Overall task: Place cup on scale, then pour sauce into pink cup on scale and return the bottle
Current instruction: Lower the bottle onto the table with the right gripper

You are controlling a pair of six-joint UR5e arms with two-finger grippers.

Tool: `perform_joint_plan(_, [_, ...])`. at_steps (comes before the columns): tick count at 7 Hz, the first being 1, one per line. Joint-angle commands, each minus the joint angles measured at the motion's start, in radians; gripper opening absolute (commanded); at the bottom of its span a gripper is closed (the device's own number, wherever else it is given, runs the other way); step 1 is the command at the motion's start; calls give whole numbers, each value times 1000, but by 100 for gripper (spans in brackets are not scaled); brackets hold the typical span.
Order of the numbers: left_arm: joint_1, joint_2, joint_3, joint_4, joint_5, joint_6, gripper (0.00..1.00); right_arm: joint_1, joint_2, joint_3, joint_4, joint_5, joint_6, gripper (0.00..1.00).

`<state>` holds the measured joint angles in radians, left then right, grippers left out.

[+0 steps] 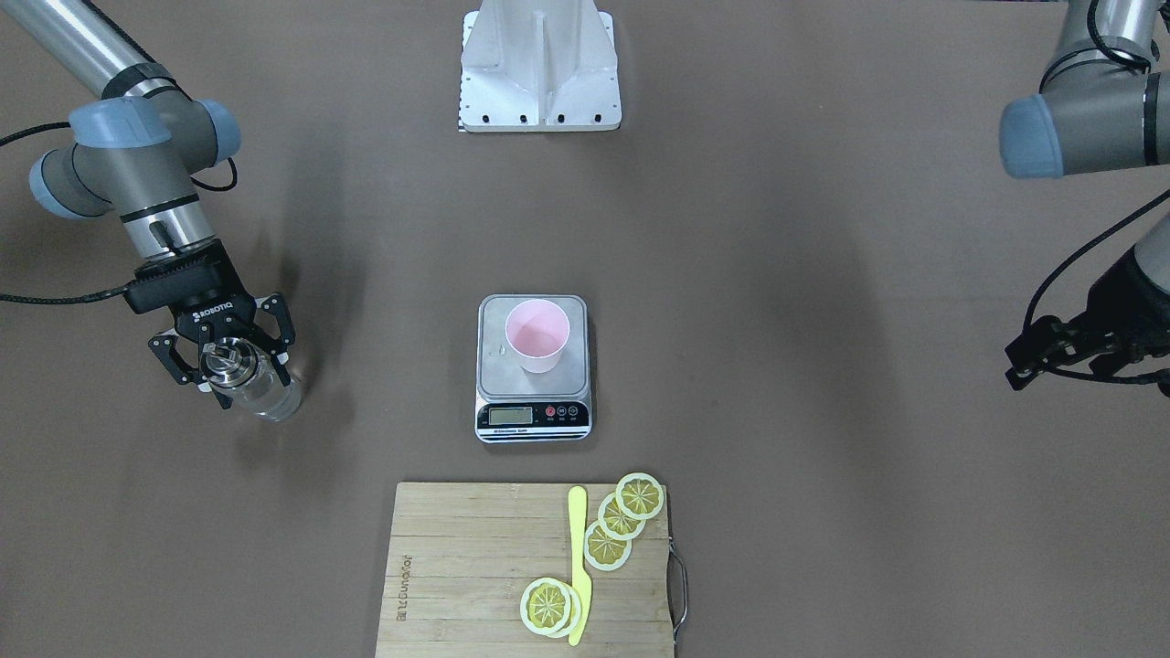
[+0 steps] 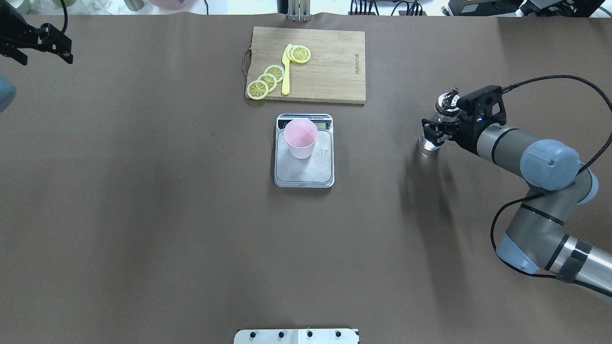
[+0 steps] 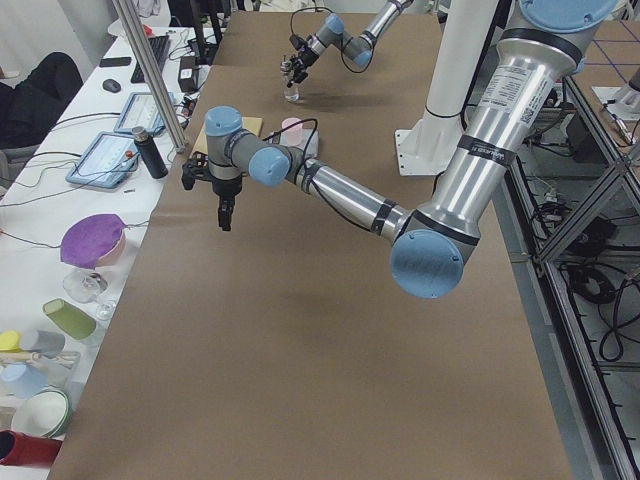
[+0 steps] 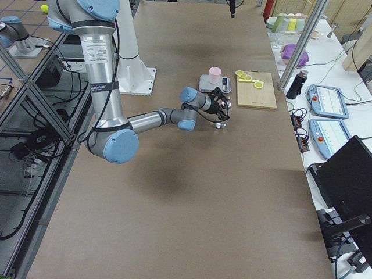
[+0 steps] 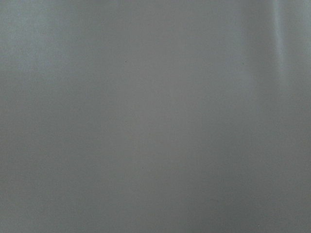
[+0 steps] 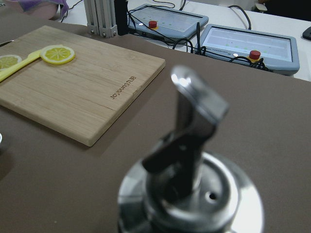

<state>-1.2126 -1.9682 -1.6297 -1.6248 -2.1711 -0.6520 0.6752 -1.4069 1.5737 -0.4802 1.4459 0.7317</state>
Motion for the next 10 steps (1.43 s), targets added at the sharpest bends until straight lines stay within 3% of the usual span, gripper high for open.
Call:
perform_joint_plan(1, [1, 0, 2, -1, 2, 0, 98, 7, 3, -1, 0, 22, 0, 91])
perform_joint_plan(2, [1, 0, 2, 0, 2, 2, 98, 9, 2, 0, 0, 24, 0, 100])
perform_joint_plan(6, [1, 0, 5, -1, 4, 2, 98, 9, -32, 20, 21, 25, 2, 100])
perform_joint_plan(8, [1, 0, 7, -1, 4, 2, 98, 10, -110, 23, 104, 104, 40, 100])
perform_joint_plan(10, [1, 0, 5, -1, 4, 2, 98, 11, -200, 121, 91, 175, 69, 100])
